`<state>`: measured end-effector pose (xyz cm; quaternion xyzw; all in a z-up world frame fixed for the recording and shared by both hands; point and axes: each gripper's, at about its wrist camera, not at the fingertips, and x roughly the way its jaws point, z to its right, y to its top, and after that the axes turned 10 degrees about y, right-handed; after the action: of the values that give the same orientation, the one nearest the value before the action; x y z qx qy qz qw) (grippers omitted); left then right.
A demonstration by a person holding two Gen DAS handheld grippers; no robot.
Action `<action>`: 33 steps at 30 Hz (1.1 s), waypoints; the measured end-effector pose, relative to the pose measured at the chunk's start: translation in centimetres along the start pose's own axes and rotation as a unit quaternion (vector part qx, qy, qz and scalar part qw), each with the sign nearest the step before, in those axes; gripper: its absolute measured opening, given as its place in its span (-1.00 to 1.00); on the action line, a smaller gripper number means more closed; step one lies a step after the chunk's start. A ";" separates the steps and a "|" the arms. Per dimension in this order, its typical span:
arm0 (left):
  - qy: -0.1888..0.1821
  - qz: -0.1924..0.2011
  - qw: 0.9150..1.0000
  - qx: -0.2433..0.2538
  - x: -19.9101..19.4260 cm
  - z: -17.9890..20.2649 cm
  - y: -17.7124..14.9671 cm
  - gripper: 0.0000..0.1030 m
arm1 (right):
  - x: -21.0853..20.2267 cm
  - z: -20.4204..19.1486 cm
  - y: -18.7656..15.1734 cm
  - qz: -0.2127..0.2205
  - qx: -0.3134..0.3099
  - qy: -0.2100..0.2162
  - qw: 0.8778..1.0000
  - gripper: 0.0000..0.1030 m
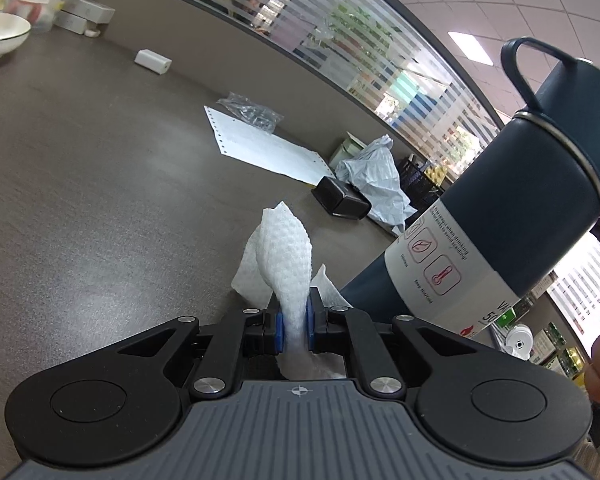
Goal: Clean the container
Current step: 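Rub the wipe along the bottle's labelled body with the left gripper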
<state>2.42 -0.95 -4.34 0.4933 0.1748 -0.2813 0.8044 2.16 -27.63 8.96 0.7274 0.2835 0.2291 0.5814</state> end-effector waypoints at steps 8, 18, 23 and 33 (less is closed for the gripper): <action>0.007 -0.008 1.000 0.007 0.8 -0.1 -0.3 -0.75 | -0.1 0.3 -0.1 0.003 0.006 0.009 1.000 1.00; 0.007 -0.008 1.000 0.018 1.2 -0.2 -0.5 -0.69 | 0.2 0.6 -0.1 0.005 0.006 0.005 1.000 1.00; 0.009 -0.007 1.000 0.021 1.3 -0.1 -0.5 -0.69 | 0.3 0.4 0.0 0.005 -0.002 0.006 1.000 1.00; 0.015 0.002 1.000 0.025 1.1 0.0 -0.3 -0.47 | -0.3 0.5 0.0 0.037 0.006 0.016 0.999 1.00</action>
<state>3.03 -1.38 -5.16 0.5178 0.1790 -0.2769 0.7894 2.24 -28.19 8.87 0.7368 0.2671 0.2607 0.5637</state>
